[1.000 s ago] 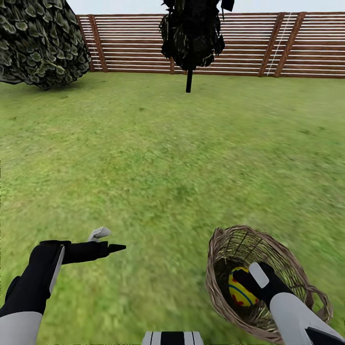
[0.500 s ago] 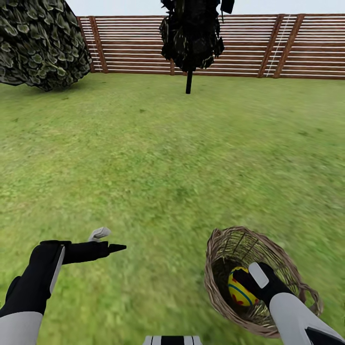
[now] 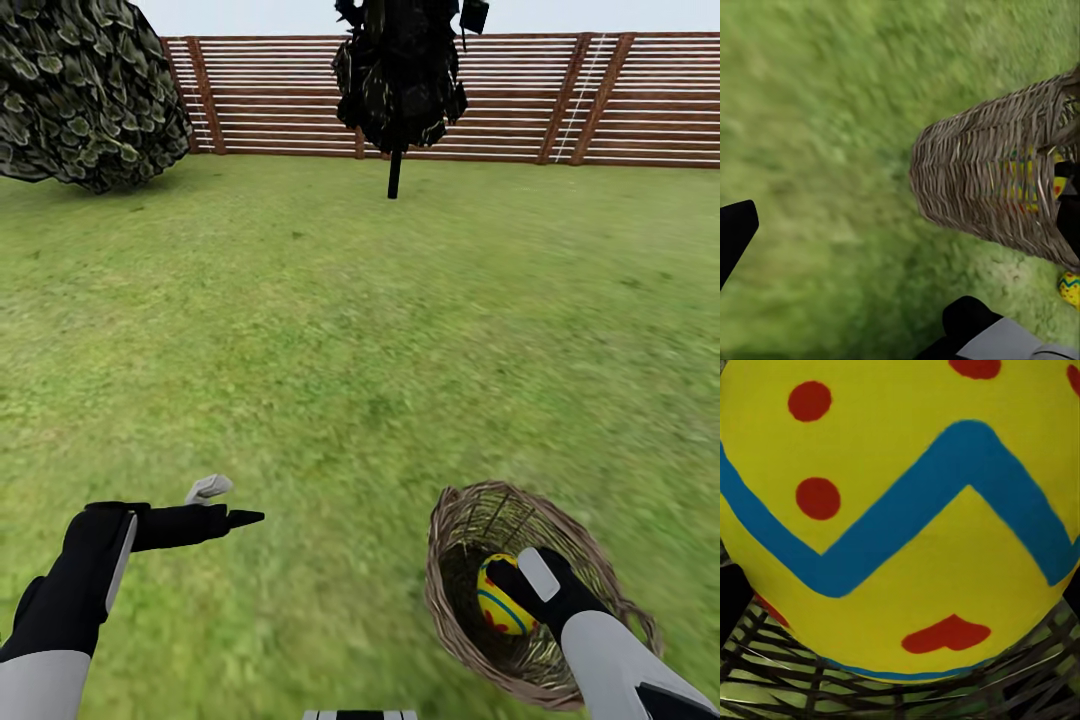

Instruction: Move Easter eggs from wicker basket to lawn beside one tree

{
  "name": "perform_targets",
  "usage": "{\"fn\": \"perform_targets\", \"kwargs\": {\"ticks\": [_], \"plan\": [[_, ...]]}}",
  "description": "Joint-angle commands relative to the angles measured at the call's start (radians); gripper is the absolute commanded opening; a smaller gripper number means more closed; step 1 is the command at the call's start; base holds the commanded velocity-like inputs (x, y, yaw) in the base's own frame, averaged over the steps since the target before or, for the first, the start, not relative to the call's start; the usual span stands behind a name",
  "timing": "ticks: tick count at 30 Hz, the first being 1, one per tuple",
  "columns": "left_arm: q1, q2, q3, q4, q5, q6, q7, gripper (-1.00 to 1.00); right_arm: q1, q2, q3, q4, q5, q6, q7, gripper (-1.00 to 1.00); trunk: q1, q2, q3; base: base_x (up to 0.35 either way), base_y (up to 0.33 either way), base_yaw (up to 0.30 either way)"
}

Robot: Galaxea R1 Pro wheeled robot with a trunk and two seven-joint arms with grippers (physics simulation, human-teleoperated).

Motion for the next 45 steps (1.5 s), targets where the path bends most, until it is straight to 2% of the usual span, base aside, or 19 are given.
{"fn": "perform_targets", "kwargs": {"ticks": [1, 6, 25, 30, 38, 45], "plan": [[-0.001, 0.000, 0.001, 0.000, -0.010, 0.006, -0.010, 1.00, 0.000, 0.001, -0.001, -0.002, -0.010, 0.002, -0.008, -1.00, -0.004, 0.007, 0.002, 0.000, 0.000, 0.000], [-0.001, -0.001, 0.001, 0.000, -0.010, 0.006, -0.010, 1.00, 0.000, 0.018, -0.001, -0.002, -0.005, 0.002, -0.007, -1.00, -0.023, 0.042, 0.018, 0.000, 0.000, 0.000], [-0.001, -0.002, 0.004, 0.003, -0.009, 0.006, -0.008, 1.00, 0.000, 0.027, -0.001, -0.002, 0.001, 0.001, -0.004, -1.00, -0.096, 0.175, 0.078, -0.097, 0.000, 0.000], [-0.001, -0.002, 0.001, 0.003, -0.011, 0.006, -0.005, 1.00, 0.000, 0.027, 0.001, 0.002, 0.001, -0.053, -0.001, -1.00, -0.115, 0.210, 0.093, -0.001, 0.000, 0.000], [-0.001, -0.002, -0.004, 0.003, -0.011, 0.005, -0.003, 1.00, 0.000, 0.027, 0.002, 0.004, 0.003, -0.061, 0.000, -1.00, -0.146, 0.266, 0.118, 0.000, 0.000, 0.000], [-0.001, -0.004, -0.006, 0.003, -0.013, 0.005, -0.002, 1.00, 0.000, 0.041, 0.004, 0.004, 0.004, -0.062, 0.001, -1.00, -0.173, 0.315, 0.140, 0.000, 0.000, 0.000]]}}
